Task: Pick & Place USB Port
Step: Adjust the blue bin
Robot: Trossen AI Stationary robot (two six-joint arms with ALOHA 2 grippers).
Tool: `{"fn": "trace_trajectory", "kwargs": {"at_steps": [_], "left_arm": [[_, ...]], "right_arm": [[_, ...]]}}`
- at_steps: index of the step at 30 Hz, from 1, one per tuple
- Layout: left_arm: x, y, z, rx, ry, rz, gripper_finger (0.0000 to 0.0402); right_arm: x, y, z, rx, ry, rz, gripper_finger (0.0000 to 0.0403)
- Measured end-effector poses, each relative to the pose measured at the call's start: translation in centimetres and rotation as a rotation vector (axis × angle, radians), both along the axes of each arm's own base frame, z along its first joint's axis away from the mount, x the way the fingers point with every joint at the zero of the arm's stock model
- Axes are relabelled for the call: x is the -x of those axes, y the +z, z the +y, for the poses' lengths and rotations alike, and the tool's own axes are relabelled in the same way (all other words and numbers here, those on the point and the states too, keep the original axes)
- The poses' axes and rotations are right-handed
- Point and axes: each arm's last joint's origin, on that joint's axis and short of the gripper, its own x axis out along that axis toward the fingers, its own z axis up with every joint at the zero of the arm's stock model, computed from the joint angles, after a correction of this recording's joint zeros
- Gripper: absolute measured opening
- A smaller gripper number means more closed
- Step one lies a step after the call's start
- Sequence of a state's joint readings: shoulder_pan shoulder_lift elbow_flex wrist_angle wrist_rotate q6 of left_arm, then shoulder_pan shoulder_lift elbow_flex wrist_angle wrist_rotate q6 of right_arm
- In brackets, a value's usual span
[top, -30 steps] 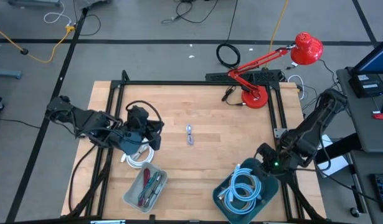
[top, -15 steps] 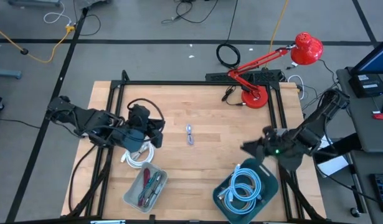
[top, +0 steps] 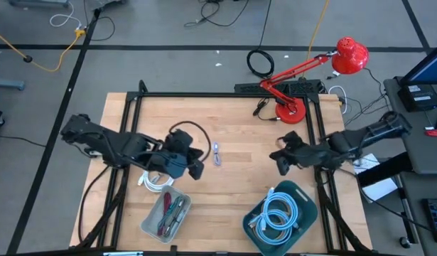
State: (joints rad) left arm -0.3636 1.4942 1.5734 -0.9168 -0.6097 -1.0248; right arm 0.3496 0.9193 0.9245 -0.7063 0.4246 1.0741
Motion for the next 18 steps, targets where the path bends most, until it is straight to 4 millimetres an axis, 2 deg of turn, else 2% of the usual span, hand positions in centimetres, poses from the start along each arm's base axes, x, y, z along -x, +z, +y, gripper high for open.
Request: {"fn": "trace_trajectory", "kwargs": {"at_steps": [4,10,14,18], "left_arm": [[-0.5,-0.5,-0.2,0.014,-0.021,0.025,0.0040],[-0.6,-0.6,-0.2,0.011,-0.027,0.032,0.0040],[-0.4,-0.6,-0.5,0.010,-0.036,0.032,0.0040],[-0.3,-0.6,-0.7,0.009,-0.043,0.034,0.0040]], "right_arm": [[-1.4,-2.1,-0.4,-0.054,0.043,0.192,0.0005],[-3.7,-5.0,1.2,-0.121,0.179,0.376,0.0001],[-4.2,-6.7,3.1,-0.150,0.257,0.479,0.0000],[-3.9,-7.6,4.5,-0.164,0.255,0.551,0.0000]]}}
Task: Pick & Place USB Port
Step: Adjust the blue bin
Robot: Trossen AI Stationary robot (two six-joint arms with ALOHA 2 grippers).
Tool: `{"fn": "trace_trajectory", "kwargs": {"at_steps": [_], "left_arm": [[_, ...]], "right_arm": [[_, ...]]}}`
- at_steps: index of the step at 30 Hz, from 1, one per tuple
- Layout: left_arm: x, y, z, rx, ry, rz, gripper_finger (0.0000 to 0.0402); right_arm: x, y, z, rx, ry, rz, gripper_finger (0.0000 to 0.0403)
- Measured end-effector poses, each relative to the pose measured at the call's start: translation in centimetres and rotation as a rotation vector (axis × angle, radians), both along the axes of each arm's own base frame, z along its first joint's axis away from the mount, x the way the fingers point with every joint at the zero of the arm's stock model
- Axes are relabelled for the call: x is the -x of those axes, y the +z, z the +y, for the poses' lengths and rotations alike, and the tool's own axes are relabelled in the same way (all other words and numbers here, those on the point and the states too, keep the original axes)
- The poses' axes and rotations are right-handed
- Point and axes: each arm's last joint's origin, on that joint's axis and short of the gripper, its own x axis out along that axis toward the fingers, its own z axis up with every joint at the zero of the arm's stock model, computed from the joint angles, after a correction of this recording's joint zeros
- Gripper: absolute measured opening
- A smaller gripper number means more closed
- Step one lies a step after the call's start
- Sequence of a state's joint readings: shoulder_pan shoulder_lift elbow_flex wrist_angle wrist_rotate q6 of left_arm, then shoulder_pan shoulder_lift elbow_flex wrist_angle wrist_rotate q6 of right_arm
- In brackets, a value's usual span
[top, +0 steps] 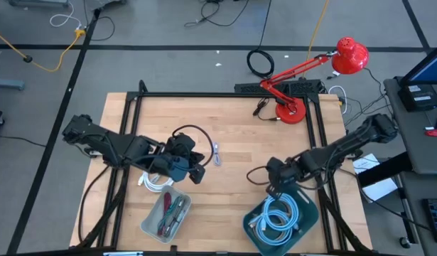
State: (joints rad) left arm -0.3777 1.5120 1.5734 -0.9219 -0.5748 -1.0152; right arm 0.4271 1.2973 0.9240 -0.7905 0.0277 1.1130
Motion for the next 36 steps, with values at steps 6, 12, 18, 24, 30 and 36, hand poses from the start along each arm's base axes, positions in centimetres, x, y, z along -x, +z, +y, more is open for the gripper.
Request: {"fn": "trace_trajectory", "kwargs": {"at_steps": [6,12,18,24,30,36], "left_arm": [[0.1,0.0,-0.1,-0.011,-0.012,0.005,0.0040],[0.0,0.0,-0.1,-0.032,-0.019,0.010,0.0040],[0.0,0.0,0.0,-0.042,-0.022,0.011,0.0040],[0.0,0.0,0.0,-0.053,-0.011,0.007,0.0040],[0.0,0.0,0.2,-0.052,-0.004,0.007,0.0040],[-0.1,0.0,0.3,-0.043,-0.009,0.009,0.0040]], "right_arm": [[1.8,0.1,1.7,-0.021,-0.043,0.066,0.0000],[4.1,1.1,3.9,-0.098,-0.094,0.066,0.0000],[6.1,1.1,6.0,-0.142,-0.135,0.099,0.0000],[7.4,1.0,6.5,-0.107,-0.214,0.108,0.0000],[7.7,1.0,6.8,-0.103,-0.234,0.099,0.0000],[8.9,0.8,7.9,-0.133,-0.250,0.141,0.0000]]}}
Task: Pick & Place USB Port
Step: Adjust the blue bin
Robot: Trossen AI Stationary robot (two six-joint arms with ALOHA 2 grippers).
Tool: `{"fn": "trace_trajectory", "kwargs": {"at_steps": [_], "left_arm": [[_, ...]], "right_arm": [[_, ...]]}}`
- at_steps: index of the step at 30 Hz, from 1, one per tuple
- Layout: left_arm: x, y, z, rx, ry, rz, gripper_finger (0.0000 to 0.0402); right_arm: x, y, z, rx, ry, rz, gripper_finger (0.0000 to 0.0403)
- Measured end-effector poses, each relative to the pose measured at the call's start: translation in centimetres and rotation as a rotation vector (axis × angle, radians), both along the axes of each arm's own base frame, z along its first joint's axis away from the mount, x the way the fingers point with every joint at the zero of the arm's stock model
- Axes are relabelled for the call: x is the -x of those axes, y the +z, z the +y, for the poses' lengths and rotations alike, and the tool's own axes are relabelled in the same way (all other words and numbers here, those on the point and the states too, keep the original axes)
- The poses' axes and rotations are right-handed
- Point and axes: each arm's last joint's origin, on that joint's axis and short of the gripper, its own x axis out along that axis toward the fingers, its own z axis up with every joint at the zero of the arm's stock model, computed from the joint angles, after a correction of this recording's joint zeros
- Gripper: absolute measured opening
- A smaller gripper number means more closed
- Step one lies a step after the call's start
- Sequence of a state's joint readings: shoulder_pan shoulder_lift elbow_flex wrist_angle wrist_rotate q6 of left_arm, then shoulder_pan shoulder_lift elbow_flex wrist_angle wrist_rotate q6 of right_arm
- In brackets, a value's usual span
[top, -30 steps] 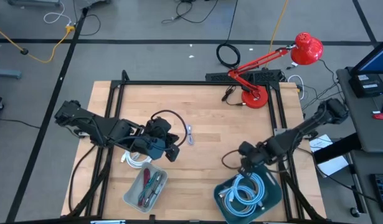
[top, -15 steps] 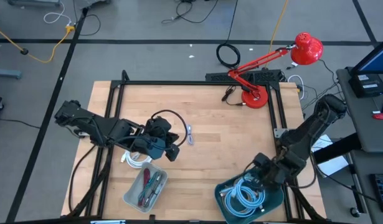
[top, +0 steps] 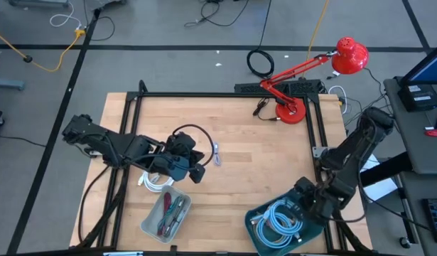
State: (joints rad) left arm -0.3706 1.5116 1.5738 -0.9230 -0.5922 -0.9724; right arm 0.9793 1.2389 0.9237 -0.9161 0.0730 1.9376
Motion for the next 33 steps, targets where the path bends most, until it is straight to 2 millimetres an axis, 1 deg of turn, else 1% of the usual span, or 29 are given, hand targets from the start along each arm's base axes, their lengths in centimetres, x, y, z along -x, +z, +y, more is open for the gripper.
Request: {"fn": "trace_trajectory", "kwargs": {"at_steps": [3,12,16,19,23,26,33], "left_arm": [[0.0,0.0,0.0,0.000,-0.001,0.000,0.0040],[-0.2,0.0,0.6,-0.004,-0.001,0.011,0.0040],[-0.3,0.0,0.8,0.000,-0.004,0.015,0.0040],[-0.3,0.0,0.9,0.002,-0.011,0.020,0.0040],[-0.3,0.0,0.9,0.005,-0.016,0.022,0.0040],[-0.3,0.0,0.9,0.003,-0.018,0.023,0.0040],[-0.3,0.0,0.9,-0.002,-0.024,0.026,0.0040]], "right_arm": [[0.7,-0.3,1.0,-0.039,-0.002,0.034,0.0000],[2.0,-1.4,5.2,-0.205,0.005,0.050,0.0000],[2.6,-1.3,6.5,-0.178,0.014,0.069,0.0000],[2.7,-0.6,7.4,-0.153,0.003,0.087,0.0000],[2.4,0.4,8.4,-0.145,-0.023,0.107,0.0000],[2.1,0.8,9.0,-0.157,-0.019,0.116,0.0000],[2.0,0.6,9.5,-0.188,-0.002,0.189,0.0000]]}}
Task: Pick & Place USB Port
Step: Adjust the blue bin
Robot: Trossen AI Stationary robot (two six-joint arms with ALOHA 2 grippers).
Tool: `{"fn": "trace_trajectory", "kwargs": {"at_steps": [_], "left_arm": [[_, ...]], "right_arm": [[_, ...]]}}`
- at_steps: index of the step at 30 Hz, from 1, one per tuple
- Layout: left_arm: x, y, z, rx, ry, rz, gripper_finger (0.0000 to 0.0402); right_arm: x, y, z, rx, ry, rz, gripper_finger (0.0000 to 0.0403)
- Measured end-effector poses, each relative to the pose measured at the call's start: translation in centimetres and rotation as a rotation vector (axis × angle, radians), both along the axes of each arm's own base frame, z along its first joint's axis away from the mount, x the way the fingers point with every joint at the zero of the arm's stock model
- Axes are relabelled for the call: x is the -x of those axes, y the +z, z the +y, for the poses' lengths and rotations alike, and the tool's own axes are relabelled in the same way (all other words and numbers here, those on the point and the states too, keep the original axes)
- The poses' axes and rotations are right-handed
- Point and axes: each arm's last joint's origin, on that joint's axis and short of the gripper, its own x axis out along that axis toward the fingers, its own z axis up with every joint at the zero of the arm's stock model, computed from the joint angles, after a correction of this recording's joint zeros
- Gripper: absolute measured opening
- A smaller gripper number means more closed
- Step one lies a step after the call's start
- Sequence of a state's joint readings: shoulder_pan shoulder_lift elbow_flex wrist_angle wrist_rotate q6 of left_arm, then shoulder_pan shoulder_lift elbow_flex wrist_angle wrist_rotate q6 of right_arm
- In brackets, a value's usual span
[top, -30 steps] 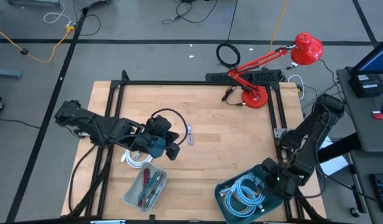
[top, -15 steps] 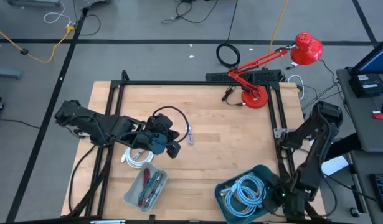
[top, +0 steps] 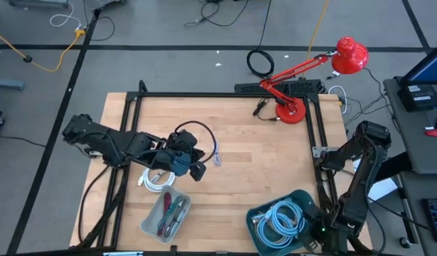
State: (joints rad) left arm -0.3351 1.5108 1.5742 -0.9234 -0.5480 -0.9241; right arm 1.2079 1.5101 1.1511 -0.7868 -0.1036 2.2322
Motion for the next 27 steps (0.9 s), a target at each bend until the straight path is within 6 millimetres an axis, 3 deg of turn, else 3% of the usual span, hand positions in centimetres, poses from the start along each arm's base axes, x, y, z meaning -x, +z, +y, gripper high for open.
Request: {"fn": "trace_trajectory", "kwargs": {"at_steps": [27], "left_arm": [[0.3,-0.1,-0.5,-0.012,-0.020,0.023,0.0040]], "right_arm": [[-0.1,1.2,1.8,-0.288,0.094,0.178,0.0000]]}}
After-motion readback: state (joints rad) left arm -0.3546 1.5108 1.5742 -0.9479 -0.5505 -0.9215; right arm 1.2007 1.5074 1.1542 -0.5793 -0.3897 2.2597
